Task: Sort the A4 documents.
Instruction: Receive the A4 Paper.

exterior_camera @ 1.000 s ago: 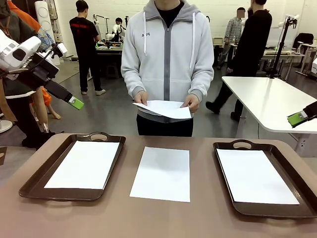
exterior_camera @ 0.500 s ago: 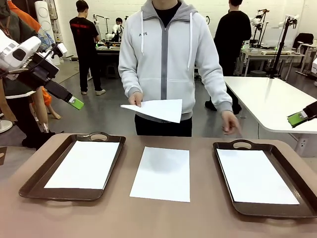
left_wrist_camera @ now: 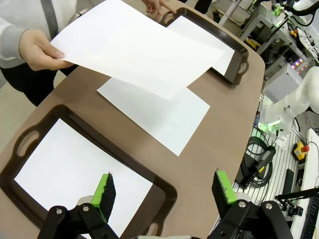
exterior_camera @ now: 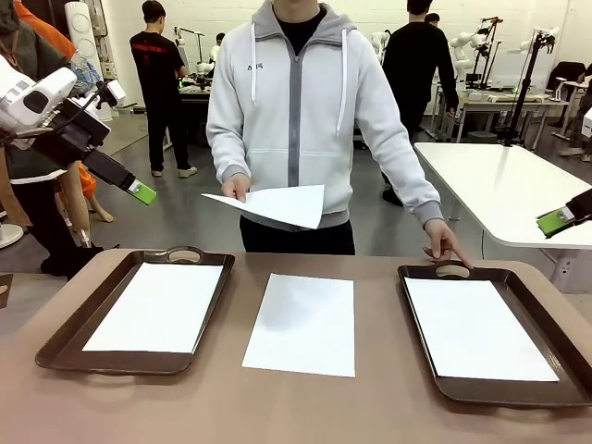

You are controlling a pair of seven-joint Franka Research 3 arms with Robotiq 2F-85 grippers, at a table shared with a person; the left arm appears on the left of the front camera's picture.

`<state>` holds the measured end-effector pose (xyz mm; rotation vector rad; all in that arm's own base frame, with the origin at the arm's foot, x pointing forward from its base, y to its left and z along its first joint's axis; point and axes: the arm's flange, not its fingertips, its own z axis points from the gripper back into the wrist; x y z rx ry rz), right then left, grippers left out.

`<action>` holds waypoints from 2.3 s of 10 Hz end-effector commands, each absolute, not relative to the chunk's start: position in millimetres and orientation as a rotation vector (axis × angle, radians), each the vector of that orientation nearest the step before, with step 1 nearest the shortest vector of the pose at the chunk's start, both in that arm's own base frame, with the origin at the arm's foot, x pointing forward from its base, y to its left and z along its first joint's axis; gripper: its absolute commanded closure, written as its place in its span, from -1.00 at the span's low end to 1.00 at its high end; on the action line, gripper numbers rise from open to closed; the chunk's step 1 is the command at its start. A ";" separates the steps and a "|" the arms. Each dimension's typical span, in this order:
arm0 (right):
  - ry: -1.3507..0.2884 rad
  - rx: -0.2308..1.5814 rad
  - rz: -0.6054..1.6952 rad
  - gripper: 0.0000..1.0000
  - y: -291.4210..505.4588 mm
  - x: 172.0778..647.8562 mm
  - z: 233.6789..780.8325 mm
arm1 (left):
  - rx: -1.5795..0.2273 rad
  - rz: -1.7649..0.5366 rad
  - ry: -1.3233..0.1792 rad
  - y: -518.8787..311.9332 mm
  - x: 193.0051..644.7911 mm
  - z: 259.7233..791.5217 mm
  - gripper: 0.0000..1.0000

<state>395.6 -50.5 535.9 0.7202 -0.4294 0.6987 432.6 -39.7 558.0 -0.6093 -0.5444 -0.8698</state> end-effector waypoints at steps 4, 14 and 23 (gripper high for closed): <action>-0.432 0.730 0.705 -1.00 -50.0 396.3 535.2 | -0.607 -0.864 -0.545 -39.4 432.8 558.2 -1.00; -0.338 0.828 0.658 -1.00 -40.6 415.5 515.7 | -0.607 -0.864 -0.545 -39.4 432.8 558.2 -1.00; -0.193 1.285 0.334 -1.00 47.9 522.8 445.8 | -0.607 -0.864 -0.545 -39.4 432.8 558.2 -1.00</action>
